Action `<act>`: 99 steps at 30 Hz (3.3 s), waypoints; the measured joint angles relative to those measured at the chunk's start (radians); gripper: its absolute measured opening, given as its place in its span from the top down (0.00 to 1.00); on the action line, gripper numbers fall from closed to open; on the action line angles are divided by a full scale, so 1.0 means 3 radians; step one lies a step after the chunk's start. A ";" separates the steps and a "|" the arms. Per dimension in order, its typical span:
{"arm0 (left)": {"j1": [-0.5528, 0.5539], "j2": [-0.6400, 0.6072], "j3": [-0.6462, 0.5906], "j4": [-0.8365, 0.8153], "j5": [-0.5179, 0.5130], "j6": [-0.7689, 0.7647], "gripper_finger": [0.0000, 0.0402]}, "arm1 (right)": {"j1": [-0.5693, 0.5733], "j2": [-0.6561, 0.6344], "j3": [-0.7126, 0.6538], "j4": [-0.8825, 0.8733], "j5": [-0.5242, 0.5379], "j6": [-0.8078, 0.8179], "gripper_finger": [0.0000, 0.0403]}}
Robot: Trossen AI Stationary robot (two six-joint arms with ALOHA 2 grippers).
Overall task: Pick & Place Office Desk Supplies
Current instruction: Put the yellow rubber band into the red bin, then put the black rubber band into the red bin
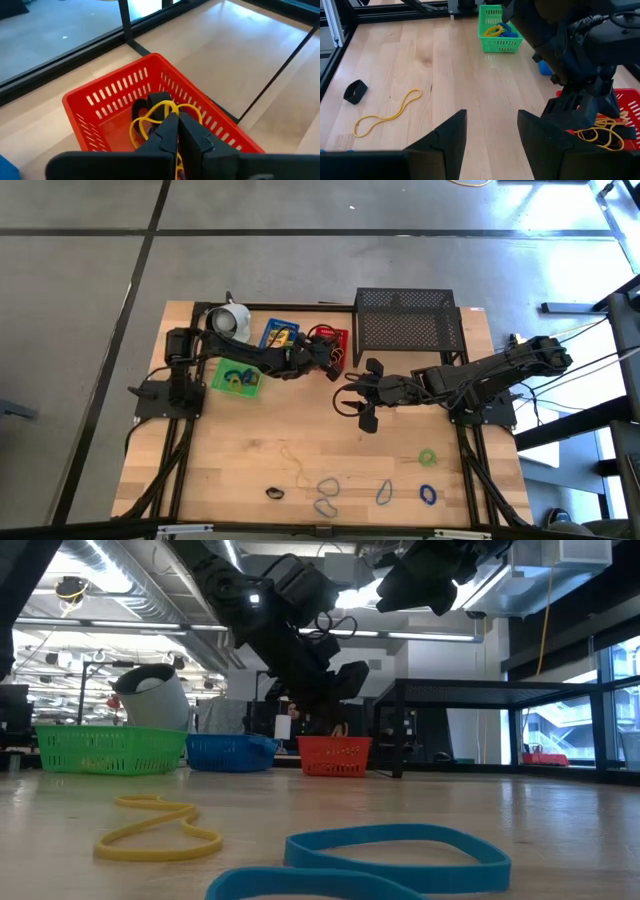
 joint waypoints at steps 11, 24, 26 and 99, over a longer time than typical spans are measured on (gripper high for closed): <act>0.0000 -0.0018 0.0000 -0.0028 0.0307 -0.0010 0.82 | 0.0000 0.0000 0.0000 0.0000 0.0001 0.0000 0.56; -0.0224 -0.0604 0.0000 -0.0712 0.1319 0.0424 0.66 | 0.0000 0.0000 0.0000 0.0000 0.0001 0.0000 0.56; -0.0334 -0.0698 0.0003 -0.0872 0.1539 0.0404 0.67 | 0.0001 0.0000 0.0000 0.0000 0.0001 -0.0001 0.56; -0.3044 -0.0263 -0.0027 -0.1903 0.0440 -0.0238 0.99 | -0.0007 -0.0001 0.0000 0.0148 0.0038 -0.0187 0.56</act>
